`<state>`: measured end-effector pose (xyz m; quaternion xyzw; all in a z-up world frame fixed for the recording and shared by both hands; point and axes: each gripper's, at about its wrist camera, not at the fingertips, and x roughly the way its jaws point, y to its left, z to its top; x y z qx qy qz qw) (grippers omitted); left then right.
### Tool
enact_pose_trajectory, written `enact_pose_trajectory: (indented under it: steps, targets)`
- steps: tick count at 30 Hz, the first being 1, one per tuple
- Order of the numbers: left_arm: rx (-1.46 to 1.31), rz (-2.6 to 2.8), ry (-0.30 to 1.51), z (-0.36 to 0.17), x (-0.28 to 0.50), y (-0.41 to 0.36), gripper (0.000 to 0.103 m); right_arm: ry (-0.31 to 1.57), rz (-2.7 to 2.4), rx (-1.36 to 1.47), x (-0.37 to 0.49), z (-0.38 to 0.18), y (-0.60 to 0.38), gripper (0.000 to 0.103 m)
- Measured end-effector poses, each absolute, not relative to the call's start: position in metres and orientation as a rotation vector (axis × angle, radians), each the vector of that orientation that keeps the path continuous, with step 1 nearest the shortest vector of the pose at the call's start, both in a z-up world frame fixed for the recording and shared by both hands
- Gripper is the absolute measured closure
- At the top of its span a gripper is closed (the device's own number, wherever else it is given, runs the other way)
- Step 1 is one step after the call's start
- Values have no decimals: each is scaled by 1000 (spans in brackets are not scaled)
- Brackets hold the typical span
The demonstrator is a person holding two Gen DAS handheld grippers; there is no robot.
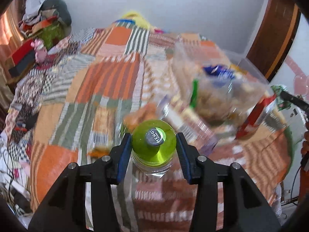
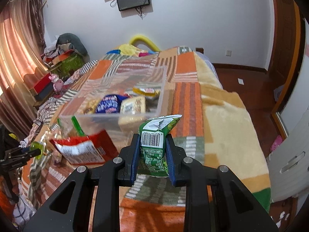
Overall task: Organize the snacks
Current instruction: 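Drop the bottle into the box with the left tool while the right tool drops the sachet in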
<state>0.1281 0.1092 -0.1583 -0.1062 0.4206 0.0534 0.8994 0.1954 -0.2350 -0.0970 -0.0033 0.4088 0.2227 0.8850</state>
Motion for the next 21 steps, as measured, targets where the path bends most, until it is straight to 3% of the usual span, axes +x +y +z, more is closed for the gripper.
enact_pose_trajectory:
  steps: [9, 21]
  targets:
    - [-202, 39, 773, -118, 184, 87, 57, 794, 480, -20, 214, -84, -215, 80]
    - [-165, -29, 790, -125, 257, 58, 57, 803, 455, -120, 253, -103, -190, 80]
